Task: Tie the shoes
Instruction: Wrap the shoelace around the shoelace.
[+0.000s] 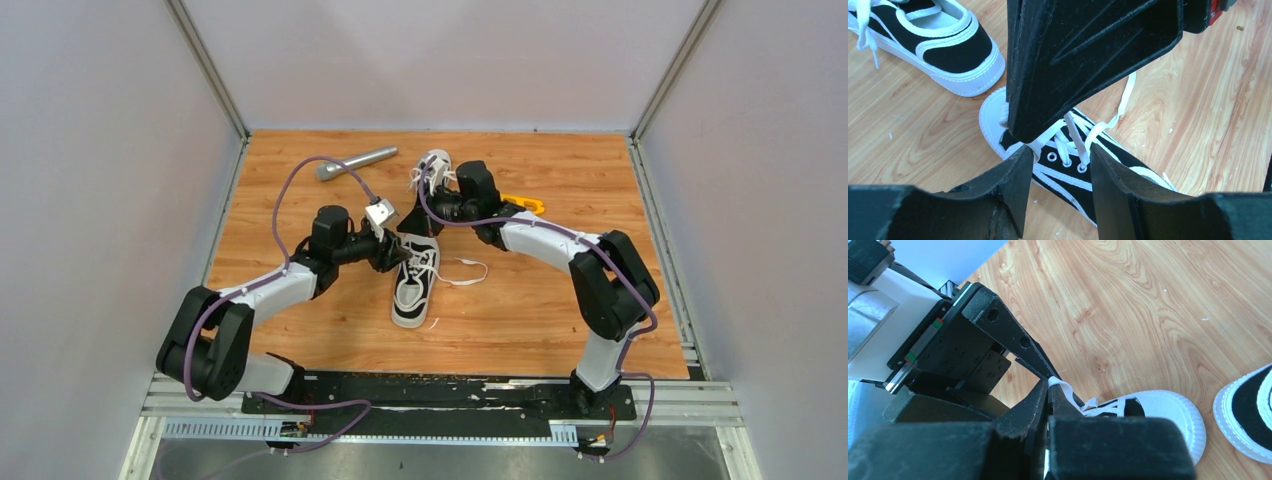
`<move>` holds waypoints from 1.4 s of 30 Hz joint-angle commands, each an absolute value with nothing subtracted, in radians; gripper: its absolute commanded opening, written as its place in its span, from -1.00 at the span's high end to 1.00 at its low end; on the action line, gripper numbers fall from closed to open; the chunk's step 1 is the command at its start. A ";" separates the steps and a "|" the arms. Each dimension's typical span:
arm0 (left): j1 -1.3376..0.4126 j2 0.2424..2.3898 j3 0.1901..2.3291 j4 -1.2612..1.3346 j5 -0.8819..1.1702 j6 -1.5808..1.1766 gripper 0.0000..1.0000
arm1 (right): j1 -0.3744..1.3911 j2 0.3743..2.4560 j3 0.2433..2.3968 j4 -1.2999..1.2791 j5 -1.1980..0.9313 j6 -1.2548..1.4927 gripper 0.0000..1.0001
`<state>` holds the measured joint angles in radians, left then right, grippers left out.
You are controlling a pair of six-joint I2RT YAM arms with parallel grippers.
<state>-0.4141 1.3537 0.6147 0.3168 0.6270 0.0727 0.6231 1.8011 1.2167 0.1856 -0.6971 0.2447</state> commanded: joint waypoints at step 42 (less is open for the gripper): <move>-0.502 1.443 0.545 0.572 0.629 0.070 0.77 | 0.569 1.771 1.169 0.259 -0.683 0.450 1.00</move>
<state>-0.4915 1.4372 0.5346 0.5667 0.6010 0.0551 0.5743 1.8011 1.1740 0.1997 -0.6857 0.4267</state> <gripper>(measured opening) 0.140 0.022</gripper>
